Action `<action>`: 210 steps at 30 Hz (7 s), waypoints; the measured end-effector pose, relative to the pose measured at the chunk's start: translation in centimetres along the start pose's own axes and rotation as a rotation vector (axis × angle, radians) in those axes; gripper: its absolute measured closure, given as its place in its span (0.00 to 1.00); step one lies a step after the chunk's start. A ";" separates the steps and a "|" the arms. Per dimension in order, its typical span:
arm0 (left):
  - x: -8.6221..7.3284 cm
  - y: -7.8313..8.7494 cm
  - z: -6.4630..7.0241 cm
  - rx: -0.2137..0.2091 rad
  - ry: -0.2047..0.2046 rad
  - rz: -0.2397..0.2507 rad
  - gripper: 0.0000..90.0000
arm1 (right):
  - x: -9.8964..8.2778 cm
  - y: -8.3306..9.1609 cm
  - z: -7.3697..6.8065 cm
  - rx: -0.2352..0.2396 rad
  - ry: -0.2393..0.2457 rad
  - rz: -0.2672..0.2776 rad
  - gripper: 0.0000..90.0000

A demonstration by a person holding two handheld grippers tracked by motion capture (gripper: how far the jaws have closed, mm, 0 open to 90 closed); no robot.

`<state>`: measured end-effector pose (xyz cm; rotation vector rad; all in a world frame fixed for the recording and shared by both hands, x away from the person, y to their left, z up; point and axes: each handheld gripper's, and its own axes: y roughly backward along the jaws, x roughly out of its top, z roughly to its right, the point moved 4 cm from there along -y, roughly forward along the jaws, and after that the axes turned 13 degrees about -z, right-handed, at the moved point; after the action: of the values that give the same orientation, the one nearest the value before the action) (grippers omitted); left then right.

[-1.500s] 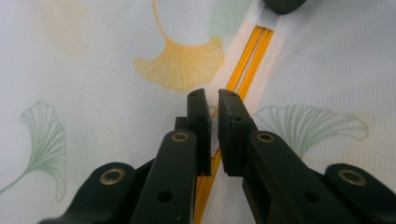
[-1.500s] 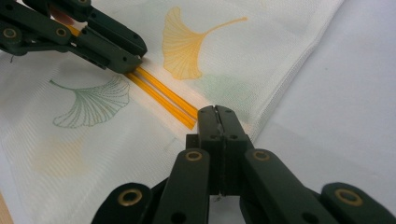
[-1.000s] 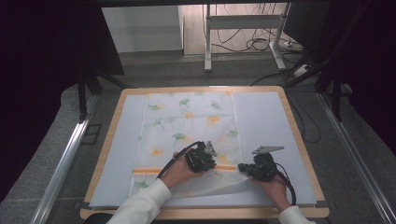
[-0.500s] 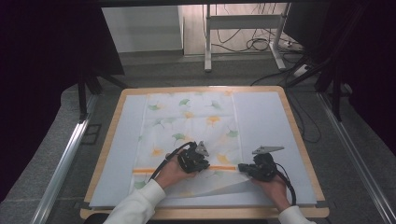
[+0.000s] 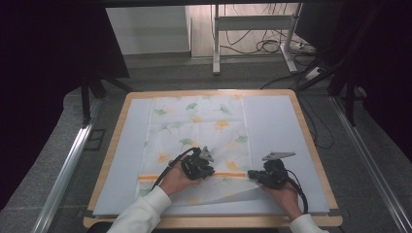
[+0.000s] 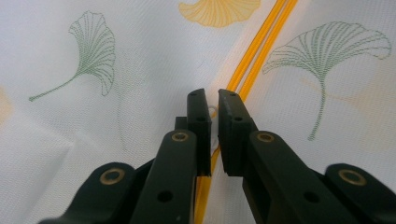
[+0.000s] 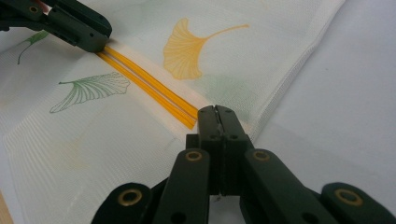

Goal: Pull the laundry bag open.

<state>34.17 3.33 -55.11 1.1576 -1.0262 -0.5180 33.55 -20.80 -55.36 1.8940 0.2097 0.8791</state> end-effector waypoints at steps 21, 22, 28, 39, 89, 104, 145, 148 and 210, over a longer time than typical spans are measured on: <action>-1.2 0.5 -0.5 0.002 0.033 -0.009 0.94 | 0.0 0.0 0.0 0.001 -0.001 -0.001 1.00; -1.2 0.5 -0.5 -0.001 0.038 -0.008 0.94 | 0.0 0.0 0.0 0.001 -0.001 -0.001 1.00; -1.7 0.7 -0.7 0.005 0.044 -0.013 0.94 | 0.0 0.0 0.0 0.002 -0.001 -0.003 1.00; -3.0 1.3 -1.4 0.011 0.065 -0.021 0.94 | 0.0 0.0 0.0 -0.002 0.003 -0.002 1.00; -8.2 3.3 -3.2 0.040 0.155 -0.028 0.94 | 0.0 0.0 0.0 -0.003 0.004 -0.002 1.00; -9.5 3.8 -3.7 0.052 0.184 -0.030 0.94 | 0.0 0.0 0.0 -0.003 0.004 -0.001 1.00; -14.4 5.7 -5.4 0.060 0.278 -0.023 0.94 | 0.0 0.0 0.0 -0.004 0.006 -0.001 1.00; -14.9 5.8 -5.6 0.066 0.290 -0.021 0.94 | 0.0 0.0 0.0 -0.003 0.006 -0.001 1.00; -19.3 7.6 -7.3 0.143 0.388 0.040 0.86 | -0.1 0.0 -0.2 -0.029 0.032 0.009 1.00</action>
<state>30.13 24.94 -55.92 1.3003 -0.7561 -0.1772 33.30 -20.69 -55.34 1.8564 0.2070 0.9141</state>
